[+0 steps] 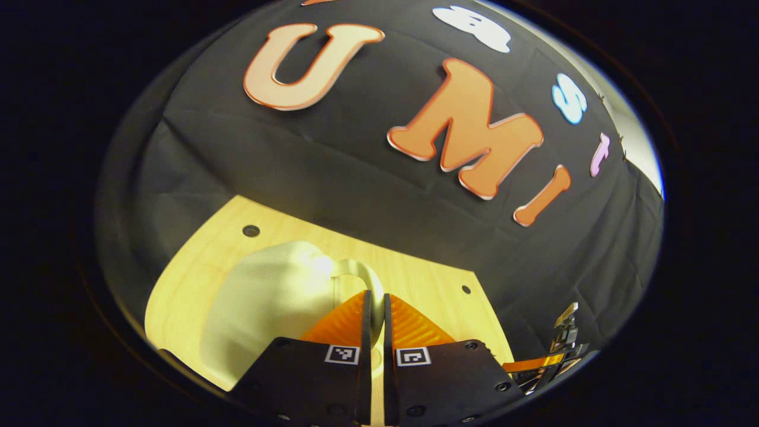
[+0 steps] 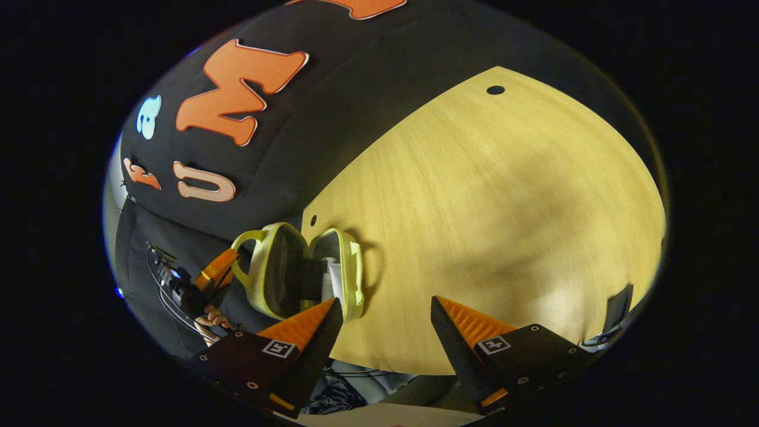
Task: First open the suitcase, pack the skin care products into it, and then close the suitcase.
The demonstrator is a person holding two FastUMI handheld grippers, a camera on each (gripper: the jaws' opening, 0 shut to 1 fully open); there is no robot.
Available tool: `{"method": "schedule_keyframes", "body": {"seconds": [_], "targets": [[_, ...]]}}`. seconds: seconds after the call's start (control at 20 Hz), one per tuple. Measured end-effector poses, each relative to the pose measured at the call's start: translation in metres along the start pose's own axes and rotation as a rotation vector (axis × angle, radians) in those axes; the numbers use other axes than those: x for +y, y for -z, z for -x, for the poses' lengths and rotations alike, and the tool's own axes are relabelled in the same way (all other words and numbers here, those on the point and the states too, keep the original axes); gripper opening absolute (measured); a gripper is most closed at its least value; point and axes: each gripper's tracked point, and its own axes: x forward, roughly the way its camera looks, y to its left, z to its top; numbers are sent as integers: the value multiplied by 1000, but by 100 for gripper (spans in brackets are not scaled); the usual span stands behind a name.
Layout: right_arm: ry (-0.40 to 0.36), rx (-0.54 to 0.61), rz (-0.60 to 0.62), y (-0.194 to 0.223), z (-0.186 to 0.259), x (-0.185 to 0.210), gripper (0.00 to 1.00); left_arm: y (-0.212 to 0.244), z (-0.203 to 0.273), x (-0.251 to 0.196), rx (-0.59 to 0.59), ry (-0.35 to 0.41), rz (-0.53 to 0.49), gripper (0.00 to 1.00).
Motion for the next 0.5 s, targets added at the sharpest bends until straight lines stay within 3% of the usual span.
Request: {"method": "schedule_keyframes", "body": {"seconds": [0.2, 0.5], "targets": [[9, -13, -27, -12, 23, -27, 95, 59, -62, -29, 107, -41, -58, 8], [35, -24, -30, -20, 35, -50, 95, 150, -122, -29, 265, -123, -186, 9]]}}
